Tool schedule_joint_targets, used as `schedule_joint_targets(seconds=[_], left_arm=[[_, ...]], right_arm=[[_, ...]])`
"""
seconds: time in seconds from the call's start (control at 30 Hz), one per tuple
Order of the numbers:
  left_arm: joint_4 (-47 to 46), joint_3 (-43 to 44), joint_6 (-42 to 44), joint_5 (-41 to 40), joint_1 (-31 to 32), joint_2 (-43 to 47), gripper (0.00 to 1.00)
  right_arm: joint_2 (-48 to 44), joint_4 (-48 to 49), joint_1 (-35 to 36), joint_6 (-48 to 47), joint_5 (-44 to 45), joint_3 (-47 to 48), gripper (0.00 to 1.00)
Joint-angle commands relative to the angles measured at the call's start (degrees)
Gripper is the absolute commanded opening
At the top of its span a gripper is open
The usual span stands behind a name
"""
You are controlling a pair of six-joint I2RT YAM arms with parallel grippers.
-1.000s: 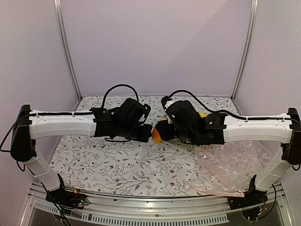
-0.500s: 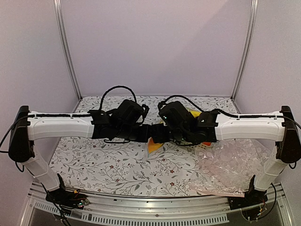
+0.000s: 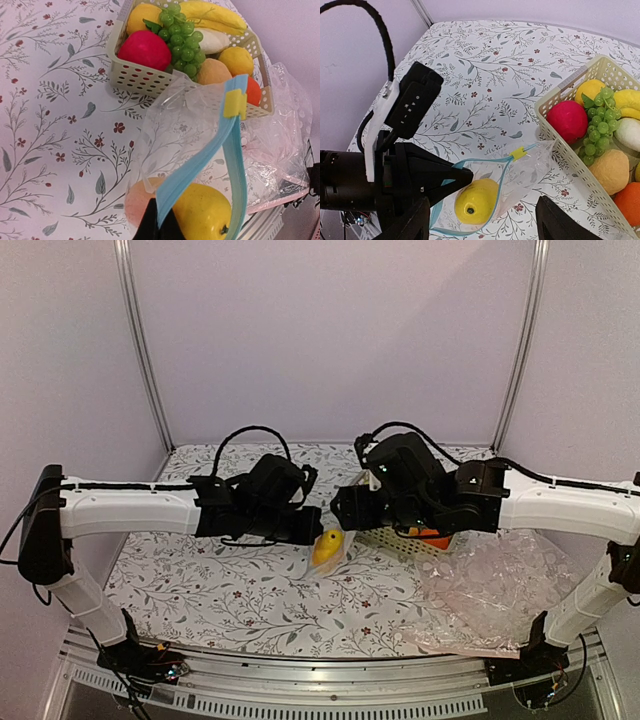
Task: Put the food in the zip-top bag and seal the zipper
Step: Place the fake fruit in the zipper food storage bag, then adjust the fake fruit in the zipper food storage bag.
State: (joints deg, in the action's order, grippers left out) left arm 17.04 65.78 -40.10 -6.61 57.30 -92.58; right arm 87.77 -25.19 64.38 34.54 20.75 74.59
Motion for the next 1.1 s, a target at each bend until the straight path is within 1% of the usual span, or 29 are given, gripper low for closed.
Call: schedule_joint_targets(seconds=[0.0,0.07,0.17,0.23,0.27,0.37,0.47,0.7,0.93,1.07], left_arm=[[-1.1,-0.7,0.0,0.8,-1.1,0.5,0.0],[-1.1,-0.6,0.0,1.1,-1.1,0.3,0.0],[-1.2,-0.4,0.0,1.6,-1.3,0.0,0.0],[-1.3,-0.3,-0.1,1.8,-1.3,-0.1,0.0],[-1.4,-0.3,-0.1,1.9,-1.3,-0.2,0.0],[-1.7,-0.3,-0.4,2.1,-1.3,-0.4,0.0],[-2.0,-0.3,-0.5,2.7,-1.3,-0.6,0.0],[-1.9,-0.3,-0.4,3.0,-1.3,-0.4,0.0],[-3.5,-0.5,-0.4,4.4,-1.3,-0.3,0.0],[-4.0,-0.6,-0.2,5.0,-1.3,-0.4,0.0]], right_arm=[[-3.0,-4.2,0.3,-1.0,-1.0,-0.5,0.65],[-3.2,-4.5,0.4,-1.2,-3.6,-1.4,0.56],[-3.4,-2.3,0.4,-1.1,-10.4,-2.7,0.51],[-3.2,-0.6,0.4,-1.1,-13.5,-3.3,0.48],[-3.1,0.1,0.4,-0.9,-14.7,-3.5,0.45],[-1.6,0.9,0.5,-0.5,-15.9,-3.4,0.38],[0.5,1.5,0.5,-0.4,-16.5,-2.6,0.35],[5.4,-0.1,0.5,-1.5,-13.9,0.3,0.31],[10.0,-4.4,0.5,-0.1,-5.5,2.2,0.28],[12.8,-5.1,0.5,0.1,-3.4,3.6,0.27]])
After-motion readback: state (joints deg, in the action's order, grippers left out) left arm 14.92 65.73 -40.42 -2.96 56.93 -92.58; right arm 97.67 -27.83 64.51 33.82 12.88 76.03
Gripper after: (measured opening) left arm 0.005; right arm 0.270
